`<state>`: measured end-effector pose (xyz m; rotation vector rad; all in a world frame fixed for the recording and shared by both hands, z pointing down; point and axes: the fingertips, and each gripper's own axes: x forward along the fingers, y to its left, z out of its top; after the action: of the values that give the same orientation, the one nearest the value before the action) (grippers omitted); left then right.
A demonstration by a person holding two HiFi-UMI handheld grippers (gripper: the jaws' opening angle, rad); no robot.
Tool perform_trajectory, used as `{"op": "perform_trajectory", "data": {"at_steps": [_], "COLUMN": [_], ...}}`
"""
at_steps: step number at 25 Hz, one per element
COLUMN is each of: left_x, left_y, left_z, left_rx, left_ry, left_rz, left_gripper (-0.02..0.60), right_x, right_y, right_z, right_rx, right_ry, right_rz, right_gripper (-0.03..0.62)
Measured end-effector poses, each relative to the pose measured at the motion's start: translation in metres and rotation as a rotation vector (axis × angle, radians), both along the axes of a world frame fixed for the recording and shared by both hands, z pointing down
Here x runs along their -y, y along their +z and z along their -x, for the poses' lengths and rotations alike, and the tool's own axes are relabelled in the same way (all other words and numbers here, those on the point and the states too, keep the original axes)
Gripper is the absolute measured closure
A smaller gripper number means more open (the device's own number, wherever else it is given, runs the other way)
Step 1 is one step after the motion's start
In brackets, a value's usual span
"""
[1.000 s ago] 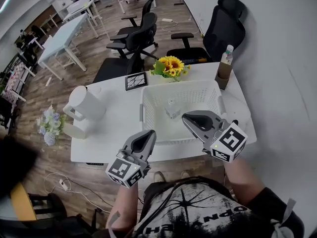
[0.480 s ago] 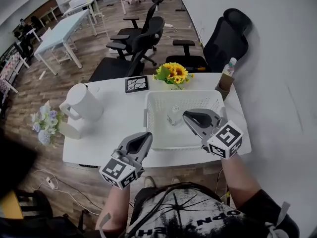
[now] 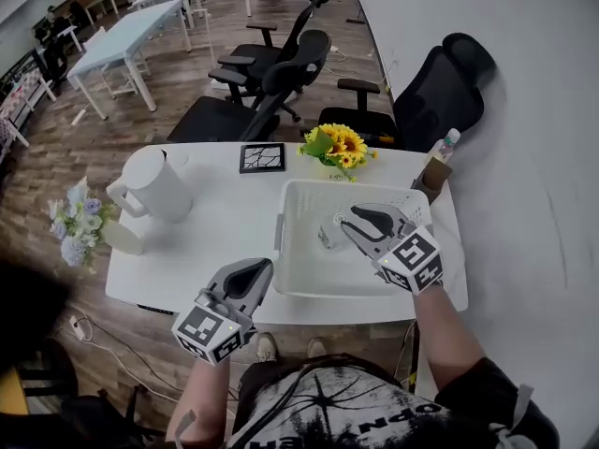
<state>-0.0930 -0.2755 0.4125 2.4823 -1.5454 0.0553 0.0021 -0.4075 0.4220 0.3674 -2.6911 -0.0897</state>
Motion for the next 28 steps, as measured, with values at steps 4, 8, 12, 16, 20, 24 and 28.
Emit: {"op": "perform_trajectory", "data": {"at_steps": [4,8,12,16,20,24,28], "left_x": [0.001,0.003,0.002,0.003,0.001,0.001,-0.002], "left_y": [0.010,0.020,0.029,0.034,0.040,0.038,0.039], "left_z": [0.006,0.009,0.013,0.016,0.018,0.017,0.016], "left_rx": [-0.004,-0.015,-0.024,-0.027,-0.042,-0.037,-0.036], "left_ry": [-0.022,-0.042,-0.065,-0.082,-0.101,-0.111,-0.117], "left_rz": [0.026,0.045,0.071,0.078,0.082,0.079,0.077], "left_gripper": [0.571,0.571,0.571,0.571,0.571,0.571,0.571], "right_x": [0.009,0.019,0.020,0.022,0.021,0.021,0.022], "right_y": [0.034,0.058,0.072,0.083,0.084,0.082,0.082], "right_z": [0.006,0.012,0.018,0.020,0.022,0.022,0.023], "right_rx": [-0.047,-0.078,-0.082,-0.098,-0.088,-0.076,-0.071], "right_ry": [-0.017,-0.027,-0.046,-0.040,-0.050,-0.057,-0.056], "right_rz": [0.070,0.102,0.131,0.140,0.131,0.132,0.139], "right_gripper": [0.402,0.395,0.395,0.396,0.423,0.436,0.437]}}
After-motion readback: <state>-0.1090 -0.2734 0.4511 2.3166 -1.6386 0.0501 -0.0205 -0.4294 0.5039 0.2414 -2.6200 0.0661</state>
